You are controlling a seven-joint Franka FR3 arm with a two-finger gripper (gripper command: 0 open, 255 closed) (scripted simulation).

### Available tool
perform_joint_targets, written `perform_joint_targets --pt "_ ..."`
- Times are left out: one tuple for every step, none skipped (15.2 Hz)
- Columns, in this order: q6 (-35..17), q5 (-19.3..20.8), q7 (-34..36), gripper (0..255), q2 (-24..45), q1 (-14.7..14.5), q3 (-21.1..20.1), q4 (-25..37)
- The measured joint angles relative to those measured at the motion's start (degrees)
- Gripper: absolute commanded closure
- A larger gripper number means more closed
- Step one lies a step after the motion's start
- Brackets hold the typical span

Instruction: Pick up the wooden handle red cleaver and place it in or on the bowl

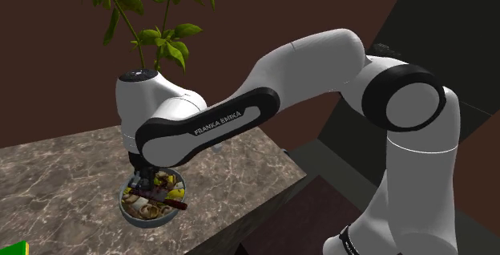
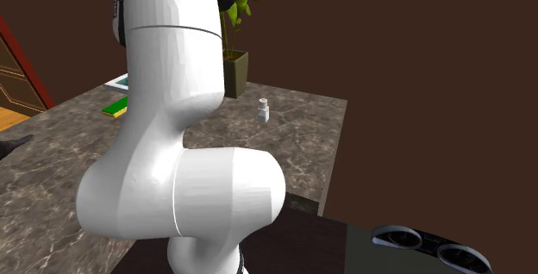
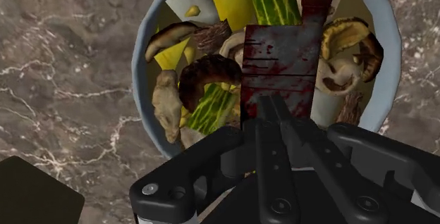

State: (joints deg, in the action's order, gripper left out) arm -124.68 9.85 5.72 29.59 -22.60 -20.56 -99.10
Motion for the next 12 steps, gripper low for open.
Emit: perform_joint_targets --pt "-0.1 0.0 0.0 0 -0.1 -0.1 -0.1 0.1" --pt "0.4 -0.4 0.2 0 -0.9 0.1 -0.2 -0.5" --pt "1.4 -0.9 0.5 0 -2.0 0.3 -0.4 -1.1" --pt "2.4 -1.6 0.9 0 -3.5 0.5 -0.6 -2.0" --pt "3.0 -2.2 1.1 0 -4.9 0.8 -0.8 -3.0" --pt "3.4 -2.4 1.3 0 -5.3 0.8 -0.9 -3.3" --pt "3.3 -2.5 1.4 0 -5.4 0.8 -0.9 -3.6" --pt "2.9 -2.4 1.6 0 -5.4 0.8 -0.9 -4.1" --pt "2.4 -2.3 1.7 0 -5.0 0.7 -0.8 -4.2" --pt "1.9 -2.1 1.8 0 -4.5 0.6 -0.7 -4.3" --pt "1.2 -1.9 1.9 0 -4.1 0.6 -0.6 -4.7" --pt "0.6 -1.8 2.1 0 -3.8 0.5 -0.6 -5.0"
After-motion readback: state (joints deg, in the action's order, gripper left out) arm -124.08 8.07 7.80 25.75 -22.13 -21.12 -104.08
